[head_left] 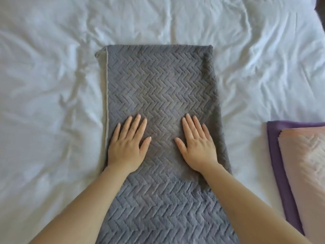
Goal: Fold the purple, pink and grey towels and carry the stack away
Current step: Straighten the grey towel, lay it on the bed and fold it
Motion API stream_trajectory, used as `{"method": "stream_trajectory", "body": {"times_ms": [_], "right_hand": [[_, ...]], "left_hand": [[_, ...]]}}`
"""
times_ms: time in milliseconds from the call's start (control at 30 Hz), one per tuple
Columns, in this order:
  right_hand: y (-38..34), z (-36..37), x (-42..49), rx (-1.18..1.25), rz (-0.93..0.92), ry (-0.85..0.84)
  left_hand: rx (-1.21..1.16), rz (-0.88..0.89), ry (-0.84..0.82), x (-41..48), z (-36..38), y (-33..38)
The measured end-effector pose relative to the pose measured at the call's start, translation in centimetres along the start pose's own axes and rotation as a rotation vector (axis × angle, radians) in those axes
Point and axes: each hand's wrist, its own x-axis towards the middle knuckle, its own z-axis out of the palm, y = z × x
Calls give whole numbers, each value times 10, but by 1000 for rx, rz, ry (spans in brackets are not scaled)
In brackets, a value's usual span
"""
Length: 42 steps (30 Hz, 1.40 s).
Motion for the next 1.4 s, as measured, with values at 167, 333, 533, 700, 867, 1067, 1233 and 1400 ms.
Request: {"method": "stream_trajectory", "body": {"times_ms": [167,333,533,700,867,1067,1233,1400], "right_hand": [[23,0,-30,-14,187,36],[-11,8,-95,73,55,36],[9,29,-160,14,135,-6],[10,43,-196,34,172,25],[24,59,-262,111,165,37],[26,75,-346,204,180,127],[33,61,-370,625,167,161],[48,20,-378,785,200,112]], "left_hand": [[-28,-97,28,-15,3,-5],[-124,113,43,-70,1,39],[23,37,10,-131,29,14],[-29,-94,35,-179,42,14],[-110,-165,10,-253,57,13],[-304,-254,119,-337,70,35],[-749,-244,274,-362,51,40],[-878,-207,309,-381,15,36]]}}
